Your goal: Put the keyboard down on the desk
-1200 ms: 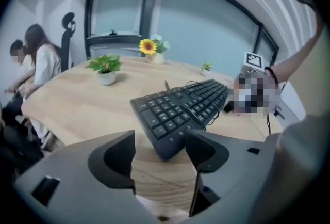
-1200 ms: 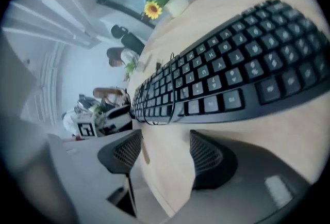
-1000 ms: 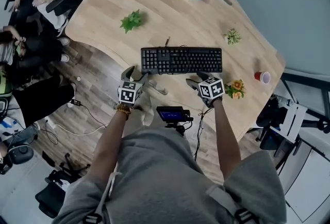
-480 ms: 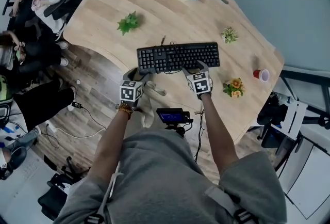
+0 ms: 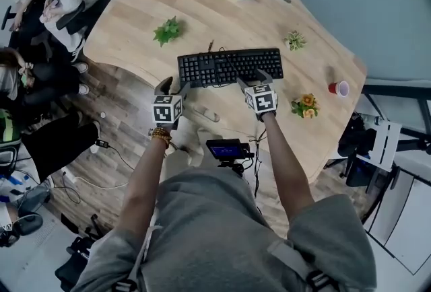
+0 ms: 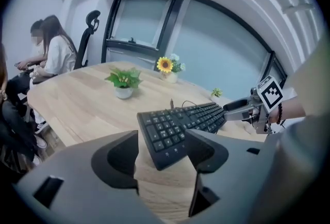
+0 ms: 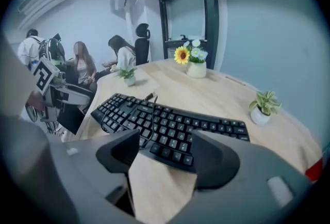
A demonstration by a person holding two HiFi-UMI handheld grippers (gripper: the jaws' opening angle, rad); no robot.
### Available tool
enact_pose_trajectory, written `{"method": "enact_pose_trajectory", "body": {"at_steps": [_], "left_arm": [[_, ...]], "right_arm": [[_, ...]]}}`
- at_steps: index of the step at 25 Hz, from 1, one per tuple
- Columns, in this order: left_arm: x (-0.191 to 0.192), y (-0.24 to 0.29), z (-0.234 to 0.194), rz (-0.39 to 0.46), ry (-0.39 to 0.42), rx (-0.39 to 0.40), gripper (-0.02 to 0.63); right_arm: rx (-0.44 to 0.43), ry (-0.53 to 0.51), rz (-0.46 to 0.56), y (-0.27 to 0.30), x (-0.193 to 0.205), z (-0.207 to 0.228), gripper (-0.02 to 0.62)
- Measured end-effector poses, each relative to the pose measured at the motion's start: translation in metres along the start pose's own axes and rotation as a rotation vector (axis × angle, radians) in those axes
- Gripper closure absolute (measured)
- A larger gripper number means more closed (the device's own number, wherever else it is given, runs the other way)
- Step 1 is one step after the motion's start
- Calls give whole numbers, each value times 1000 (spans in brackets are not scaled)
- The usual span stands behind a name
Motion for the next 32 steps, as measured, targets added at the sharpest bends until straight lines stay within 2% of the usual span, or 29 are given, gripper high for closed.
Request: {"method": "enact_pose_trajectory", "body": {"at_steps": [7, 14, 18, 26, 32], "left_arm": [[-67, -35, 37, 178, 127, 118, 322], [-137, -106, 101, 398, 303, 260, 322], [-165, -146, 132, 494, 366, 327, 322], [-179, -232, 172, 655, 459, 417, 331], [-171, -279, 178, 717, 483, 468, 344]], "right_arm": [[157, -28, 211, -64, -74, -8, 268], [283, -87, 429, -148, -156, -40, 268], [348, -126, 531, -192, -192, -61, 277], [448, -159, 685, -271, -232, -108, 285], [519, -179, 751, -312, -241, -151, 299]]}}
Point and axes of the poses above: the fingertips, and each gripper's own axes: y forward along the fingers, z to its right, x out of its underside, the point moved 6 cm from there along -y, backward along the fingers, and after that the axes turned 14 degrees about -y, right-handed, at the moved point
